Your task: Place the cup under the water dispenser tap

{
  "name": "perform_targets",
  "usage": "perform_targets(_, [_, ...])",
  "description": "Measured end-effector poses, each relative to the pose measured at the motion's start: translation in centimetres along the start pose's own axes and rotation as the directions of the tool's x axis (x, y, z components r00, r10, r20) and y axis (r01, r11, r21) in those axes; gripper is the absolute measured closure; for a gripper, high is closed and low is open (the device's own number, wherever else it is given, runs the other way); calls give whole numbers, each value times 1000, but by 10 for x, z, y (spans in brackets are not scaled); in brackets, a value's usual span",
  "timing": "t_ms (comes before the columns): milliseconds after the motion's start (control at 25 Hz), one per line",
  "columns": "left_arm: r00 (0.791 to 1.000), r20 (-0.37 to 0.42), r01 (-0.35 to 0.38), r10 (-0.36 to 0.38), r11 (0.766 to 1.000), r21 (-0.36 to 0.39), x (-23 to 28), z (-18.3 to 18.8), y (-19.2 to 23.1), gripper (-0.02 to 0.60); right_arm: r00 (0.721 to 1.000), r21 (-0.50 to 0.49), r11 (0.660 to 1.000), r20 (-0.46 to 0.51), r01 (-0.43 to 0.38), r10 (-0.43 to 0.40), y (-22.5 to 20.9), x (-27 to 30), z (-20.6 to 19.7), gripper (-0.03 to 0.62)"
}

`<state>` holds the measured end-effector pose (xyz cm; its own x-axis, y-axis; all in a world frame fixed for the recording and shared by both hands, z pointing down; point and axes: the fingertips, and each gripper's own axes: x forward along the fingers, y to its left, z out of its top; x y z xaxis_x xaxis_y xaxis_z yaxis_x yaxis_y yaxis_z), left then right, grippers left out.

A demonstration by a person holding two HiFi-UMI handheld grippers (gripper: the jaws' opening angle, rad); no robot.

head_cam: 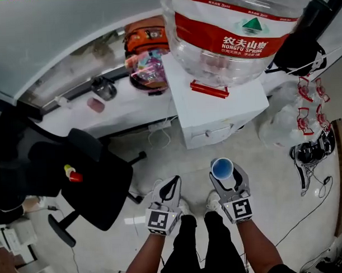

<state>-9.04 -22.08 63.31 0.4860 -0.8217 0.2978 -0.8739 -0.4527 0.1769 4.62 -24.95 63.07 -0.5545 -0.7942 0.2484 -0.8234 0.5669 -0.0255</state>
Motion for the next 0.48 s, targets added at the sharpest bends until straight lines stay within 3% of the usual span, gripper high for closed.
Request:
perform_targets(320, [999,-7,-35,35,999,-7,27,-46,27,566,998,-35,999,-55,-18,16,-20,55,-83,304])
perform_targets(480, [987,-125,-105,100,994,-34,35,-64,42,566,998,-59,998,-55,-22,19,-31,83,-109,304])
